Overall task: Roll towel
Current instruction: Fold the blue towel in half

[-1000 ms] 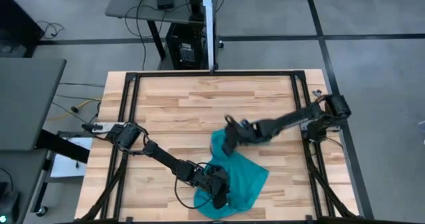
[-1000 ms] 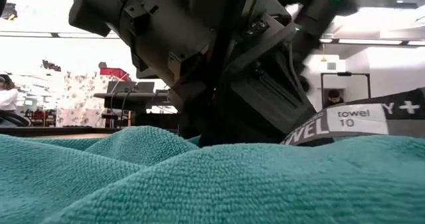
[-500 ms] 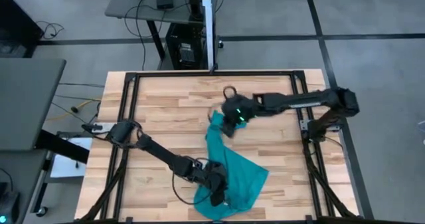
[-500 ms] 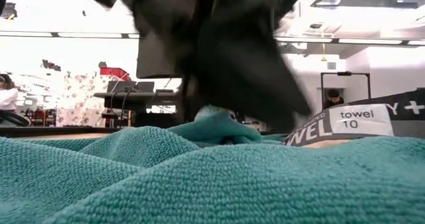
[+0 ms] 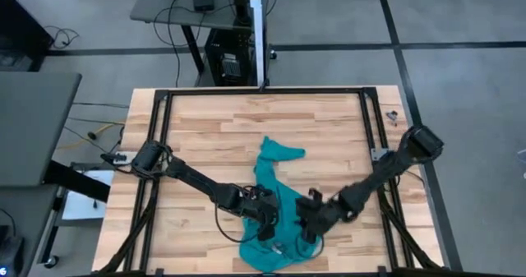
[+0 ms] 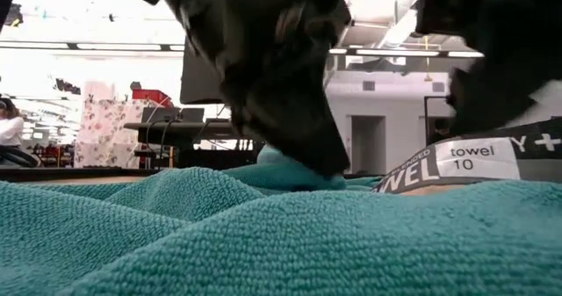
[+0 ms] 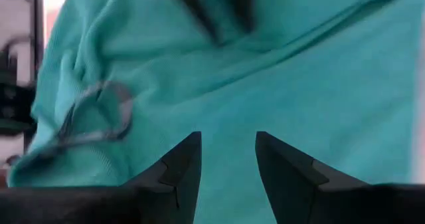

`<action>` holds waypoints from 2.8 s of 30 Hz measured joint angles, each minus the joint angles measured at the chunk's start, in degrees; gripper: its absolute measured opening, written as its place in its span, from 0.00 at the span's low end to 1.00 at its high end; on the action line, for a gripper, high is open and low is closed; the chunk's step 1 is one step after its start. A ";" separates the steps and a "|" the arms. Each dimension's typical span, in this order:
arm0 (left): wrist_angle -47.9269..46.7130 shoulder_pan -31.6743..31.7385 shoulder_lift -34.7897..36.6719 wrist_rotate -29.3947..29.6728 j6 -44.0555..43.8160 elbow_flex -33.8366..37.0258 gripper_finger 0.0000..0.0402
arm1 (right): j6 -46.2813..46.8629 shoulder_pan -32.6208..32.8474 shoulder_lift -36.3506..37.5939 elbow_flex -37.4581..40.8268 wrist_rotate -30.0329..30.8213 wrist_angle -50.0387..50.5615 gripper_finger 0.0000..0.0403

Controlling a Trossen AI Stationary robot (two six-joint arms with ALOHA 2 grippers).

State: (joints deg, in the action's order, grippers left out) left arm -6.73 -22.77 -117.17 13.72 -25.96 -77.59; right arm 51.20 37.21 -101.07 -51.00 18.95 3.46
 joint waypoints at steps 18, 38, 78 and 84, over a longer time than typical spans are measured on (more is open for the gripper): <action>-34.35 4.64 2.61 -1.84 4.94 -0.61 0.20 | 14.24 5.58 -5.07 -0.29 2.33 2.34 0.34; -17.58 3.67 23.62 1.85 -4.58 9.21 0.20 | 16.38 11.41 1.09 0.42 3.70 10.71 0.34; -42.26 5.21 18.69 0.31 -7.97 5.59 0.20 | 37.62 16.73 10.00 0.60 -3.63 41.24 0.34; -35.63 2.44 24.58 0.16 -10.50 4.49 0.20 | 29.31 16.61 18.57 0.28 5.15 35.62 0.34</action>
State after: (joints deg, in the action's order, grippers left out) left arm -42.36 -20.33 -92.59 13.87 -36.46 -73.10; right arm 80.51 53.82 -82.50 -50.72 24.10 39.09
